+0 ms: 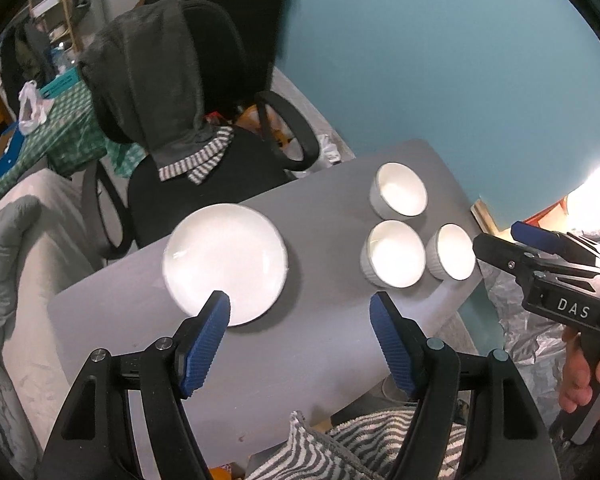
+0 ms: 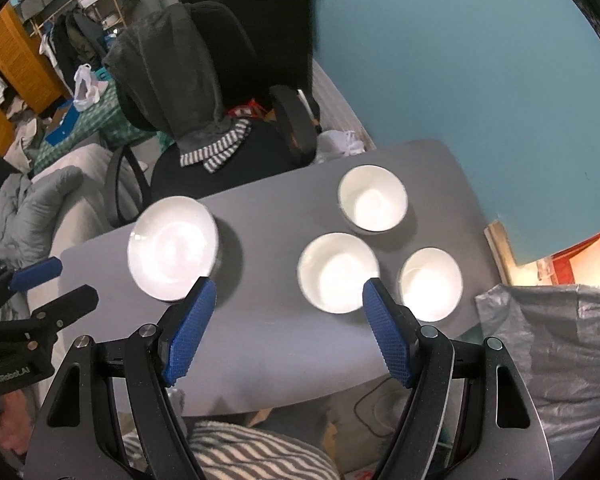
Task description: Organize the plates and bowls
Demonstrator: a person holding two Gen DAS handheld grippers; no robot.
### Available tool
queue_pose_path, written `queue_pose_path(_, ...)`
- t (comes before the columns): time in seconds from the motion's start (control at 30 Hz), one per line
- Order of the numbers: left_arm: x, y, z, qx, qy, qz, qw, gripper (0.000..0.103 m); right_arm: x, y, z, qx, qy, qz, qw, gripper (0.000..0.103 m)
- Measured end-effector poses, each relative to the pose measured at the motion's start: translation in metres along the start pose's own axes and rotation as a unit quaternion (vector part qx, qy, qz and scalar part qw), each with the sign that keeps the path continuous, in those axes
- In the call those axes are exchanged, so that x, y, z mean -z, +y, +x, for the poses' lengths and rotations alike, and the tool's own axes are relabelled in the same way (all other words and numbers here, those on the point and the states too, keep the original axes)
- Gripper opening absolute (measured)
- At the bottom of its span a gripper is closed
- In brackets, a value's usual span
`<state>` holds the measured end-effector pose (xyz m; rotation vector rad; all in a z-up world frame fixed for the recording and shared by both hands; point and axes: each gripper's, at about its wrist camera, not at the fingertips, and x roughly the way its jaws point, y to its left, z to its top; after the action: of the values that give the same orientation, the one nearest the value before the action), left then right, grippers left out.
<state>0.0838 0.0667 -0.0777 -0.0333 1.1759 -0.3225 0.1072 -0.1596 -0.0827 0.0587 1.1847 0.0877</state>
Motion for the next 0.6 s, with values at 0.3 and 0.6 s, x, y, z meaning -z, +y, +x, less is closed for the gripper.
queue_pose_path(0.3, -0.024, -0.045, 0.034, 0.002, 0.024, 0.005, 0.9997, 0.074, -0.008, -0.055, 0.013, 0.01, 0.014, -0.01, 1.0, 0.075)
queue_pose_path(0.6, -0.038, -0.066, 0.077, 0.005, 0.053, -0.011, 0.9985, 0.074, -0.012, -0.09, 0.049, 0.004, 0.041, -0.026, 0.999, 0.075)
